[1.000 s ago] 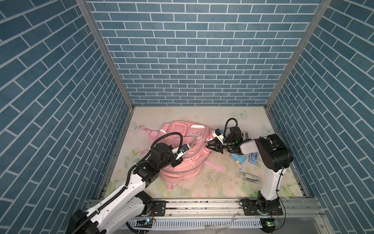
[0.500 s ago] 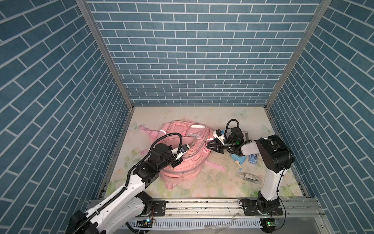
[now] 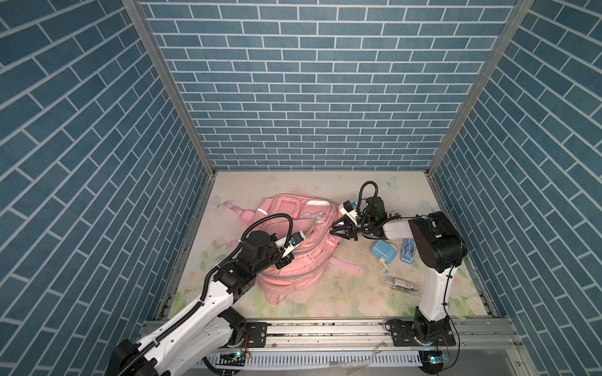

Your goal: Pack the student bag

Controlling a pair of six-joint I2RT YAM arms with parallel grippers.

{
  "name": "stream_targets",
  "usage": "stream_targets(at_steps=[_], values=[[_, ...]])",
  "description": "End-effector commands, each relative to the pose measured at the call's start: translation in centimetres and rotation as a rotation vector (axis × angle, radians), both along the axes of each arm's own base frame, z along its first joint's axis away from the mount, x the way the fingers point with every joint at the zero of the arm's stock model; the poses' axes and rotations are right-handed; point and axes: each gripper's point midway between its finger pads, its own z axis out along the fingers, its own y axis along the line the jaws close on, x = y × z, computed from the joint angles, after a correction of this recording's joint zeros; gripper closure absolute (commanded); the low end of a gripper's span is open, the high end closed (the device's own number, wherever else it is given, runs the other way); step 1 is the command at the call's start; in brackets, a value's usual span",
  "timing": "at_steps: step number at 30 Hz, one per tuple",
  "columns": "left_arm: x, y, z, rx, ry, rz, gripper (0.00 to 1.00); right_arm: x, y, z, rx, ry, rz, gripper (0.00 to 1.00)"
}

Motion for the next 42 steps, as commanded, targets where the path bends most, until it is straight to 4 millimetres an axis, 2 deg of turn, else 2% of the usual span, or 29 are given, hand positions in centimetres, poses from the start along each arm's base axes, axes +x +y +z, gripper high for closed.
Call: stream_targets(at_steps=[1, 5, 10, 18, 26, 33, 42], values=[[0.6, -0.9, 4.3, -0.107, -0.125, -0.020, 1.00, -1.0, -0.2, -0.1, 0.017, -0.003, 0.053, 0.71], [0.8, -0.7, 4.0, -0.102, -0.120, -0.003, 1.00, -1.1, -0.4, 0.6, 0.026, -0.042, 0.009, 0.74], [1.0, -0.6, 3.8, -0.105, -0.112, 0.009, 1.00, -0.8, -0.9, 1.9, 0.060, -0.107, -0.069, 0.82], [1.0, -0.6, 3.5, -0.109, -0.101, 0.014, 1.00, -0.7, -1.0, 2.9, 0.093, -0.118, -0.092, 0.90], [1.1, -0.7, 3.9, -0.124, -0.105, 0.015, 1.00, 0.1, -0.6, 1.8, 0.045, -0.054, -0.106, 0.89], [1.1, -0.8, 4.3, -0.147, -0.103, 0.016, 1.00, -0.4, 0.3, 1.5, 0.017, -0.054, -0.065, 0.82], [1.7, -0.4, 4.7, -0.149, -0.112, 0.058, 1.00, -0.5, 0.3, 1.3, 0.006, -0.056, -0.066, 0.95]])
